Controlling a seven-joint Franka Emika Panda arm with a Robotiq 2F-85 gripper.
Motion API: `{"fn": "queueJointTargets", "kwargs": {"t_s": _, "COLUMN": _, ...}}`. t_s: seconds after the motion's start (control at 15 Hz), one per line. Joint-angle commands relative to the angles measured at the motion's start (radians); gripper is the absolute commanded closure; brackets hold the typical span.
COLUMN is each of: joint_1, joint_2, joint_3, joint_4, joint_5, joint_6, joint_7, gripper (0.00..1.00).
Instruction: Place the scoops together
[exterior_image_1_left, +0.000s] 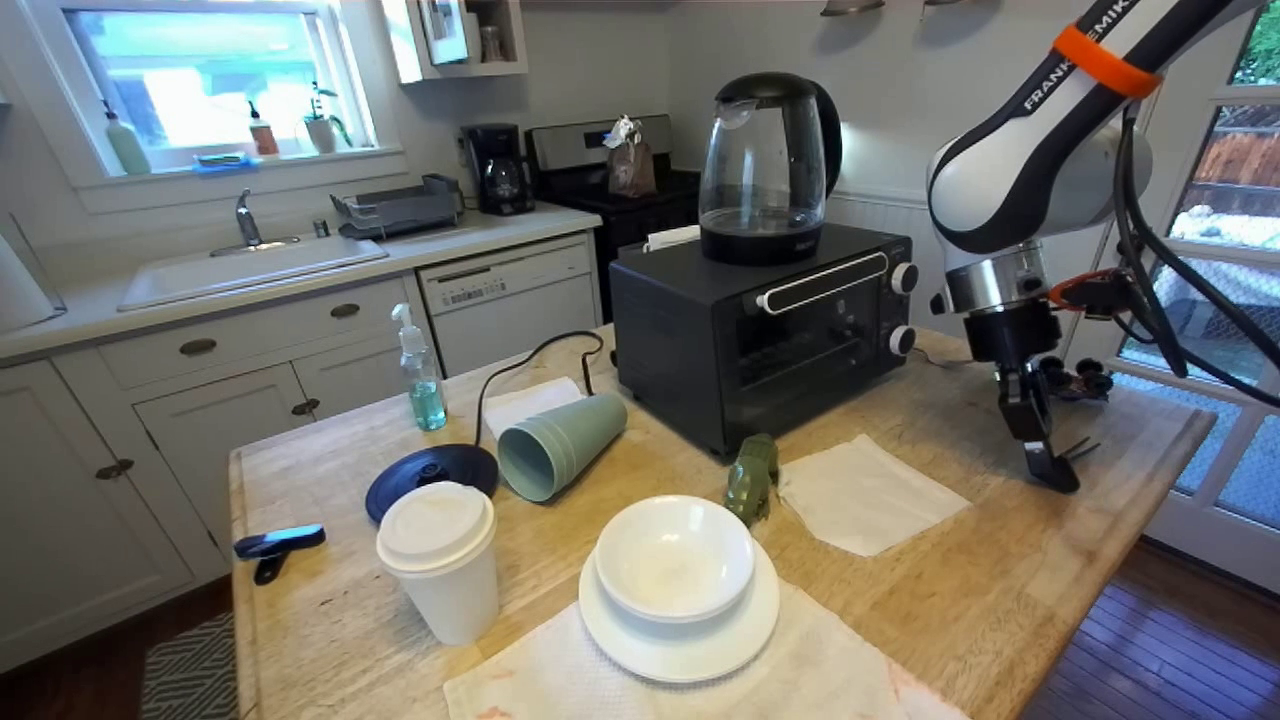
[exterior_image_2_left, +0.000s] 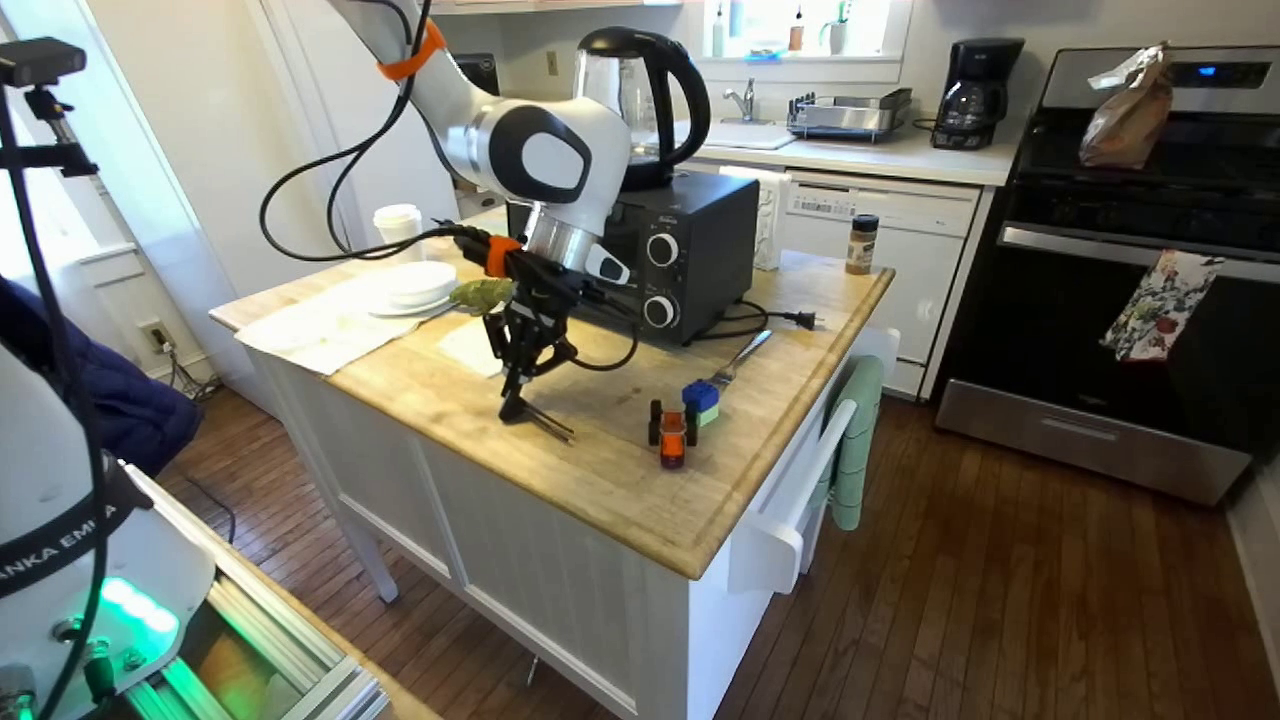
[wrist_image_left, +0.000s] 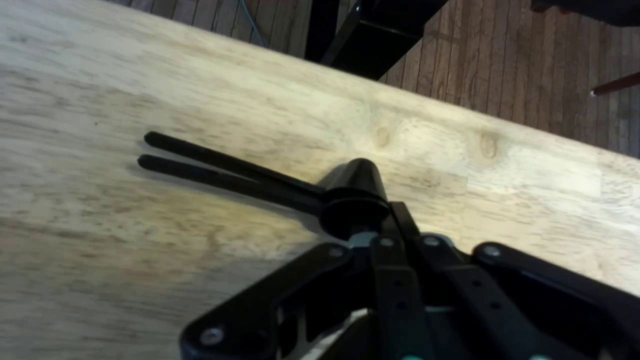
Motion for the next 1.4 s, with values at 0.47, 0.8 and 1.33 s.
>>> {"fn": "queueJointTargets", "kwargs": {"t_s": 0.47, "joint_1": 0.02, "joint_2": -0.156, "joint_3": 0.033, "joint_4": -0.209, "joint_5": 0.046, "joint_6": 0.384, "joint_7": -0.002, "gripper": 0.99}}
{"fn": "queueJointTargets", "kwargs": {"t_s": 0.8, "joint_1": 0.016, "joint_2": -0.185, "joint_3": 0.057, "joint_4": -0.275, "joint_5": 0.135, "joint_6": 0.507, "joint_7": -0.018, "gripper": 0.99}}
{"fn": "queueJointTargets", "kwargs": {"t_s": 1.33, "joint_1": 0.024, "joint_2": -0.187, "joint_3": 0.055, "joint_4": -0.295, "joint_5": 0.135, "joint_6": 0.544, "joint_7": -0.003, "gripper": 0.51}}
